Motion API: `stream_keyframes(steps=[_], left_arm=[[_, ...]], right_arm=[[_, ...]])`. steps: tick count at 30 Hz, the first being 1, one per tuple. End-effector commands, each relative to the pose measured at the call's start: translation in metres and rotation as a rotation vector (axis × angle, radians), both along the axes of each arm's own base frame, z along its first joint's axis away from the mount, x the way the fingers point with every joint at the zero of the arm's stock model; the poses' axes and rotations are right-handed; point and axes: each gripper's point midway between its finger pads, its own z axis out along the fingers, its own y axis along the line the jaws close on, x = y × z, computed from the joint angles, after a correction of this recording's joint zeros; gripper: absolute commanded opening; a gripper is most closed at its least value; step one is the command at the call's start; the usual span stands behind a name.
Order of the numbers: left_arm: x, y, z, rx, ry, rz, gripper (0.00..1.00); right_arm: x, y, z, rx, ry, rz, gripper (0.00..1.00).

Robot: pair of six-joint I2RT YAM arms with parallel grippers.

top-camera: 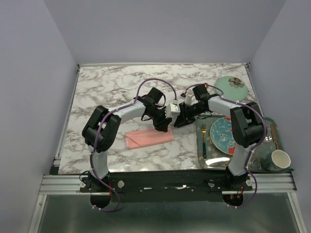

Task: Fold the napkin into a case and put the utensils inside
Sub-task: Pick up the top corner of the smaller rectangle folded napkin from the center of the board.

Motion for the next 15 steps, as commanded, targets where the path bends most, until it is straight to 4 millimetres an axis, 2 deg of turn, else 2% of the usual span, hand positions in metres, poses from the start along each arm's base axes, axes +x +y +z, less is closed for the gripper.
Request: stream_keyframes(steps=[1,5,15], left_arm=[[0.004,-0.005,0.0,0.002,0.008,0.025,0.64],[0.006,-0.005,-0.002,0.014,0.01,0.04,0.66],[-0.006,-0.005,-0.005,0.042,0.027,-0.002,0.43]], right_arm=[[0.005,0.001,0.001,0.015,-0.008,-0.002,0.43],[0.004,0.002,-0.001,0.015,-0.003,0.0,0.43],[0.009,0.003,-0.002,0.018,-0.008,-0.004,0.43]])
